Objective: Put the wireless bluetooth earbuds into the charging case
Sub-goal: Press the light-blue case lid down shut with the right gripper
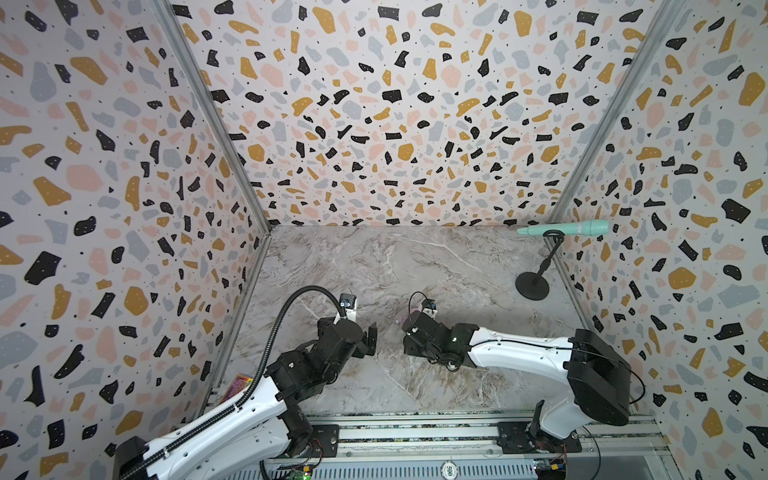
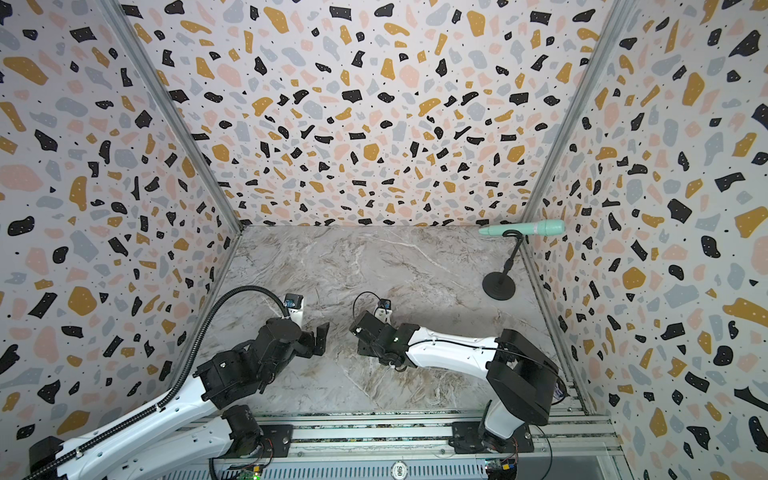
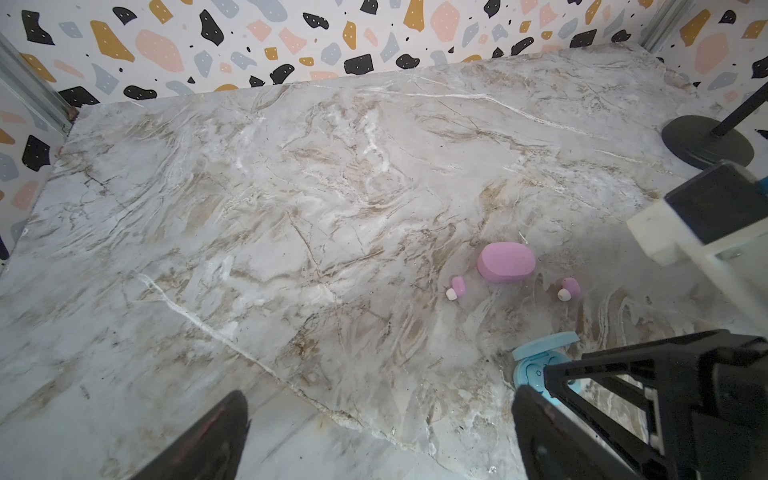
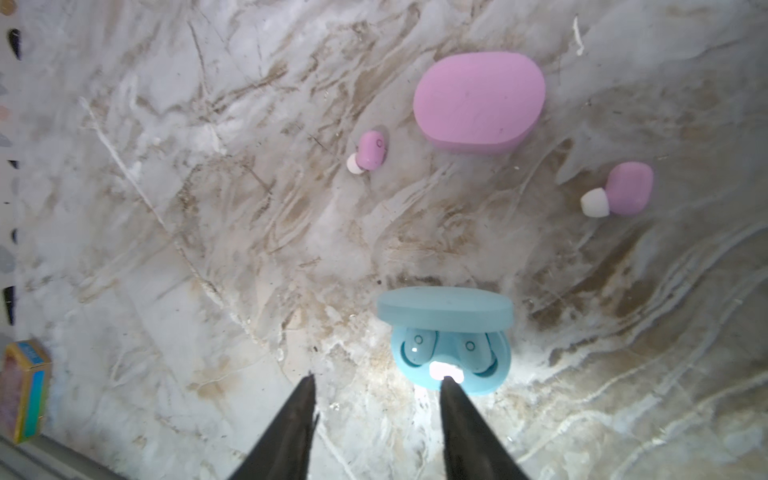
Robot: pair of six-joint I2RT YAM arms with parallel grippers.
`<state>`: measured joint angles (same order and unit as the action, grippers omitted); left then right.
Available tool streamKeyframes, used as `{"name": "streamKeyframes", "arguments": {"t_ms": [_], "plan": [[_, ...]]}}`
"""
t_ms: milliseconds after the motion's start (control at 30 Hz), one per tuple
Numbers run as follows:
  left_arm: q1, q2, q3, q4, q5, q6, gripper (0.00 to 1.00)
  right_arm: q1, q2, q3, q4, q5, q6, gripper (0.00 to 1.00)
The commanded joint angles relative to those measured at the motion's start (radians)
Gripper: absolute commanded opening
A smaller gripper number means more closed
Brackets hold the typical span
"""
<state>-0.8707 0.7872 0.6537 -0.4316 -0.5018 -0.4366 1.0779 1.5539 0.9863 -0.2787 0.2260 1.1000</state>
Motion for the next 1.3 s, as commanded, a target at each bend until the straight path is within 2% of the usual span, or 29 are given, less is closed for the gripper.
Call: {"name": "streamKeyframes", "arguments": {"t_ms": [0, 167, 300, 433, 533, 667, 1033, 1267], "plan": [[0.005, -0.014, -0.010, 0.051, 0.008, 0.017, 1.00, -0.010, -0.070, 0.022, -0.020, 0.022, -0.079, 0.64], [0.004, -0.004, -0.011, 0.054, 0.007, 0.021, 1.00, -0.052, -0.128, 0.006, 0.015, -0.017, -0.174, 0.80], [0.005, 0.010, -0.010, 0.052, 0.007, 0.024, 1.00, -0.129, -0.153, -0.034, 0.104, -0.178, -0.262, 0.88], [0.007, 0.016, -0.011, 0.054, 0.006, 0.024, 1.00, -0.204, -0.133, -0.029, 0.120, -0.346, -0.344, 0.95], [0.007, 0.017, -0.010, 0.056, 0.005, 0.025, 1.00, -0.225, -0.105, -0.007, 0.109, -0.395, -0.401, 0.98], [0.006, 0.020, -0.012, 0.057, 0.013, 0.027, 1.00, -0.247, -0.049, 0.019, 0.084, -0.433, -0.451, 0.99], [0.006, 0.126, -0.015, 0.076, 0.230, 0.055, 1.00, -0.277, 0.062, 0.031, 0.118, -0.506, -0.509, 0.97], [0.004, 0.158, -0.022, 0.088, 0.298, 0.059, 1.00, -0.280, 0.073, 0.020, 0.142, -0.545, -0.512, 0.96]]}}
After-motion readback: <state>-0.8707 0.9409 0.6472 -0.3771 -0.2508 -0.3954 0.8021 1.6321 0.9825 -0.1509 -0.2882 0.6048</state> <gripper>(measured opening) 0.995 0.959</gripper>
